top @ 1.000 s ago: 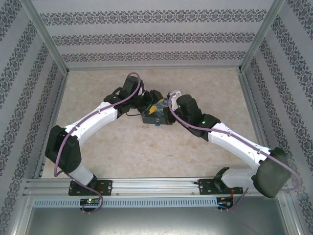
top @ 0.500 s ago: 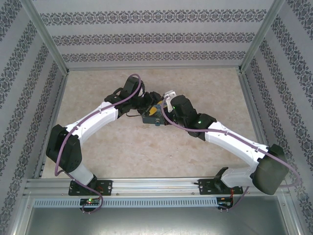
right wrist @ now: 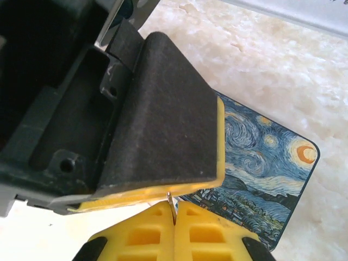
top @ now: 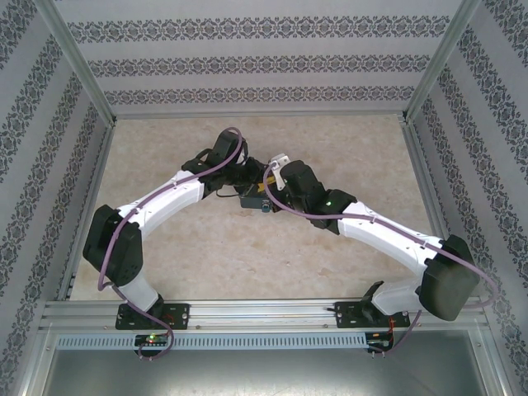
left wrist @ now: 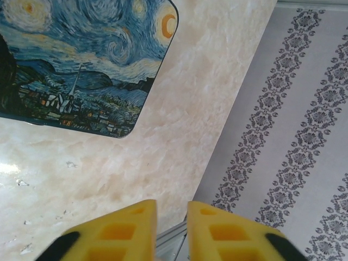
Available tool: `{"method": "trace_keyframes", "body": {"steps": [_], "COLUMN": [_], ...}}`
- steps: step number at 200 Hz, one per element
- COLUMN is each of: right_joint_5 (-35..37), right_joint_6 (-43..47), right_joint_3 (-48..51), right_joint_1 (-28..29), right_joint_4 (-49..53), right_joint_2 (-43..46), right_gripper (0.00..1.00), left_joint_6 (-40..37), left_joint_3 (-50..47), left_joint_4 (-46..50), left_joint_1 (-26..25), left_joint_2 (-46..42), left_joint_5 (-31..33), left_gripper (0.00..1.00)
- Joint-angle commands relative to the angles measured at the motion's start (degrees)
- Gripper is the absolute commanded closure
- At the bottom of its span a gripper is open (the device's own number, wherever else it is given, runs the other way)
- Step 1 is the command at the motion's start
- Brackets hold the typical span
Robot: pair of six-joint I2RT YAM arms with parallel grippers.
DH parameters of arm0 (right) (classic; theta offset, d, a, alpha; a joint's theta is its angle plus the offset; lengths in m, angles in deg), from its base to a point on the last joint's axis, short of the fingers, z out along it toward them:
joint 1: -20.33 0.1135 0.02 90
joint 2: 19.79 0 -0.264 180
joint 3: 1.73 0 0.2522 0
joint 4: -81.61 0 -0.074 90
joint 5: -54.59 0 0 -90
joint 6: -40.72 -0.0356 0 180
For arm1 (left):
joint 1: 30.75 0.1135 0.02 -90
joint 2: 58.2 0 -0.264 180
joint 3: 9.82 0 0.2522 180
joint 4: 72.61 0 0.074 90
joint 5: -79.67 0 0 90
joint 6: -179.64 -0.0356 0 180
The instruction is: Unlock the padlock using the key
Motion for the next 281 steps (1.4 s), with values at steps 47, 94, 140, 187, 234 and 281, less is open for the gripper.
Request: {"method": "trace_keyframes", "body": {"steps": [47,94,140,187,234,281], "right_joint_5": [1.9,-7.21,-20.05,-29.7,-31.91,-32.26], "right_joint_6": [0.04,-8.22,-23.01,-42.69,-51.45,-53.78], "right_joint_3": [-2.94,-0.07,7.82,15.61,17.92,16.63], "right_joint_1": [0.64,-4.76,-13.85,-19.45,-19.89,-19.93], "right_joint_4": [0.2,0.0,-6.75,-23.84,-34.51,-38.96], "right_joint_2": [-1.27,5.32,13.93,13.85,11.32,9.94], "right_gripper": [1.0,0.42,0.37,0.36,0.38,0.46], "left_joint_6": [-0.42,-7.62,-19.08,-24.11,-19.85,-15.01], "left_joint_3": [0.34,-0.19,-2.34,-9.78,-17.26,-18.88], "left_joint_4": [-1.88,-4.93,-12.98,-32.7,-52.23,-60.48], "left_joint_1": [-1.03,-0.72,-0.29,-0.29,-0.34,-0.4], "left_joint_2": [1.36,1.14,-0.41,-3.26,-5.22,-5.09], "left_joint_5": [-0.97,1.26,4.14,4.64,6.39,6.46], "left_gripper": [1.0,1.0,1.0,1.0,1.0,1.0]}}
